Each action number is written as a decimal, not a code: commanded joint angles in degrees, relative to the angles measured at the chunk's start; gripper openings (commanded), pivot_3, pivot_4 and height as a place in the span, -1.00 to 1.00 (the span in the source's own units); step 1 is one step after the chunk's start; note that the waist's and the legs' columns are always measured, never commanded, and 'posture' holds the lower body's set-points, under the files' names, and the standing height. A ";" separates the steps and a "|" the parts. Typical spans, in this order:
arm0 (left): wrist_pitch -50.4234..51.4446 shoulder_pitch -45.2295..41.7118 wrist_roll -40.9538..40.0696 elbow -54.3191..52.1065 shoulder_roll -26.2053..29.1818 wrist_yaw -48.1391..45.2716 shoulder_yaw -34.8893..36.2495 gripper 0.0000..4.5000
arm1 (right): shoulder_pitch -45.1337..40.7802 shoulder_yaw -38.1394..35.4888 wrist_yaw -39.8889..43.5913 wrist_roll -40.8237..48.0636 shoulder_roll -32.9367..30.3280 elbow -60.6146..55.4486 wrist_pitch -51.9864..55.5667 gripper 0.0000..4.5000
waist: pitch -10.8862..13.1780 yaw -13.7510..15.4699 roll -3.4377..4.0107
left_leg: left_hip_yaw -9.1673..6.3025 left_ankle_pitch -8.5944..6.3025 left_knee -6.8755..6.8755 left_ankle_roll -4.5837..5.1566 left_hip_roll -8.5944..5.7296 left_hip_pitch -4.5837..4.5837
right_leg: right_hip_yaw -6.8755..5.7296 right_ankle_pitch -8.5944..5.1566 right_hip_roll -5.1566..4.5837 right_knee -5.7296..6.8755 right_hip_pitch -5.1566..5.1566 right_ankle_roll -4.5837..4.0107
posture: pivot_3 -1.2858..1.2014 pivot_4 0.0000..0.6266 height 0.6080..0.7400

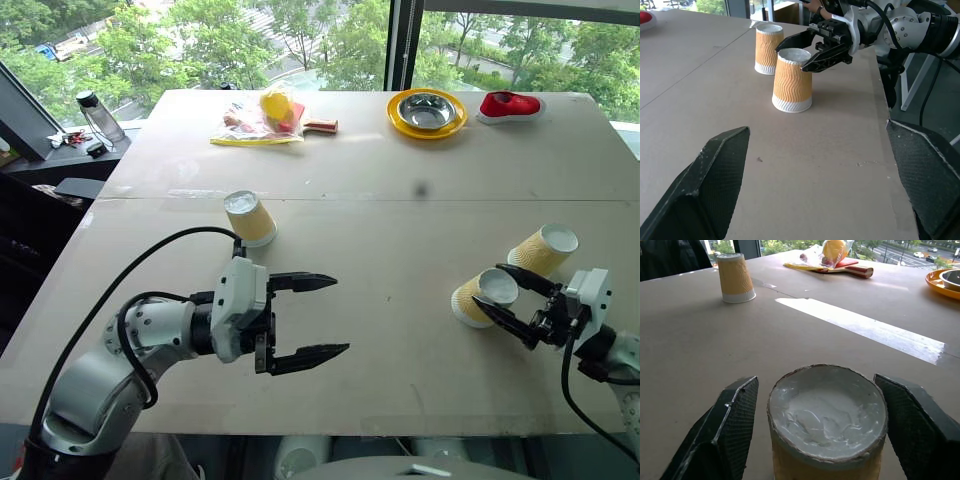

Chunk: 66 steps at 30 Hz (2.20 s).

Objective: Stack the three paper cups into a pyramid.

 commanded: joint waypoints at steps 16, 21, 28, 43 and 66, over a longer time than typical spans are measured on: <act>0.61 2.83 -2.59 -2.19 -3.32 6.84 4.11 1.00 | -14.41 8.86 -1.85 -5.76 0.72 2.96 1.21 0.14 | 0.06 -1.33 -0.06 | 0.05 0.00 0.04 0.00 0.07 0.09 | 0.10 0.00 0.07 0.18 0.00 0.00 | 0.03 -0.52 1.00; 0.14 5.45 -0.65 0.29 -5.11 10.59 8.56 1.00 | -30.36 19.37 -8.67 -13.03 6.44 7.34 8.14 0.14 | 0.14 -2.03 -0.15 | 0.06 0.00 0.04 -0.01 0.14 0.14 | 0.18 0.00 0.21 0.33 -0.11 -0.01 | 0.03 -0.52 1.00; 2.19 6.11 -2.02 2.70 -6.35 16.03 14.82 1.00 | -51.13 26.39 -11.36 -16.51 19.27 24.10 12.28 0.14 | 0.18 -2.31 -0.25 | 0.05 0.06 0.05 -0.09 0.16 -0.19 | 0.17 0.01 0.22 0.51 -0.59 0.00 | 0.03 -0.52 1.00; 3.53 6.73 -0.76 2.01 -7.21 19.82 15.15 1.00 | -58.87 30.15 -9.56 -20.15 24.34 32.25 19.32 0.29 | 0.13 -2.85 -0.35 | -0.03 0.19 0.09 -0.32 0.14 -0.85 | 0.04 0.03 0.14 0.65 -1.21 0.01 | 0.03 -0.52 1.00; 9.29 -15.41 -1.00 7.15 -7.80 12.60 -3.30 1.00 | -23.30 -5.42 -23.44 -18.18 0.18 -6.42 27.02 0.97 | 0.14 -1.54 -0.35 | -0.01 0.16 0.10 -0.27 -0.07 -0.93 | 0.06 0.03 0.15 0.58 -1.20 0.03 | 0.03 -0.52 1.00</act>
